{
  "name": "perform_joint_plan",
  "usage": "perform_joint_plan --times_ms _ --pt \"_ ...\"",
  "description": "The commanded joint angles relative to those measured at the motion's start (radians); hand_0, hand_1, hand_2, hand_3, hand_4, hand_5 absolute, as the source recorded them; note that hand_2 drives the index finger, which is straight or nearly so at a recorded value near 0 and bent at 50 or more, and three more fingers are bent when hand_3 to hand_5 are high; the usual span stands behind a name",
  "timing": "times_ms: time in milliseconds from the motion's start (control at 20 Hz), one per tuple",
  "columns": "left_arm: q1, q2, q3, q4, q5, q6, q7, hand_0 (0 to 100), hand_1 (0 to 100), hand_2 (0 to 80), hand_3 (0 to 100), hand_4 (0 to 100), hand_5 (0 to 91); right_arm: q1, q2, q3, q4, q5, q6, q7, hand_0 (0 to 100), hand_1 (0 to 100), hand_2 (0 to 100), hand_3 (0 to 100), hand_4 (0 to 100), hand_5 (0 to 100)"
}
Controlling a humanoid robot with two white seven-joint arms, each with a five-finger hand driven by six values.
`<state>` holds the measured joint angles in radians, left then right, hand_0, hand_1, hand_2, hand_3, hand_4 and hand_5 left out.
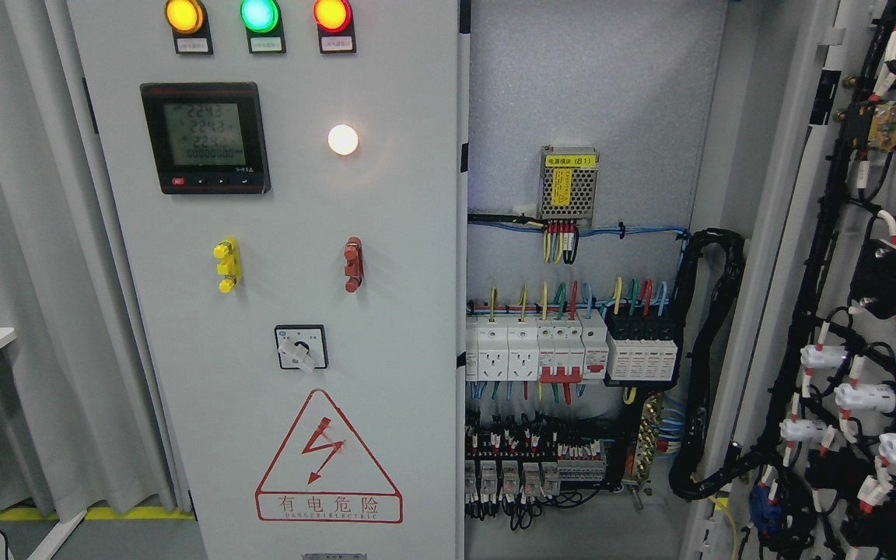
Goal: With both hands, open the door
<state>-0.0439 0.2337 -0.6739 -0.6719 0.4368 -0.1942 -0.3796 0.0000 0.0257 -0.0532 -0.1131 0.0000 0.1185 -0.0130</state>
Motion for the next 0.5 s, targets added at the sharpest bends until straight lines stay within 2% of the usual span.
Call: perform_joint_plan --times_ms 0,50,150,451 --pt "0.016 -0.234 0.321 0.772 -0.062 0.035 0.095 30 0 2.8 3 4 0.0 0.003 -0.027 0.001 -0.164 -0.006 0.0 -0.004 22 0 0 0 0 0" --pt "0.016 -0.234 0.321 0.772 -0.063 0.047 0.163 30 0 2.8 3 4 0.0 0.012 -0.027 0.003 -0.212 -0.006 0.0 -0.004 22 0 0 0 0 0" --pt "0.016 -0.234 0.321 0.772 -0.063 0.056 0.231 30 0 2.8 3 4 0.0 0.032 -0.027 0.006 -0.343 -0.006 0.001 -0.004 22 0 0 0 0 0" --pt "0.016 -0.234 0.321 0.772 -0.064 0.087 0.235 29 0 2.9 3 4 0.0 0.167 -0.036 0.114 -0.82 -0.003 0.015 -0.01 22 0 0 0 0 0"
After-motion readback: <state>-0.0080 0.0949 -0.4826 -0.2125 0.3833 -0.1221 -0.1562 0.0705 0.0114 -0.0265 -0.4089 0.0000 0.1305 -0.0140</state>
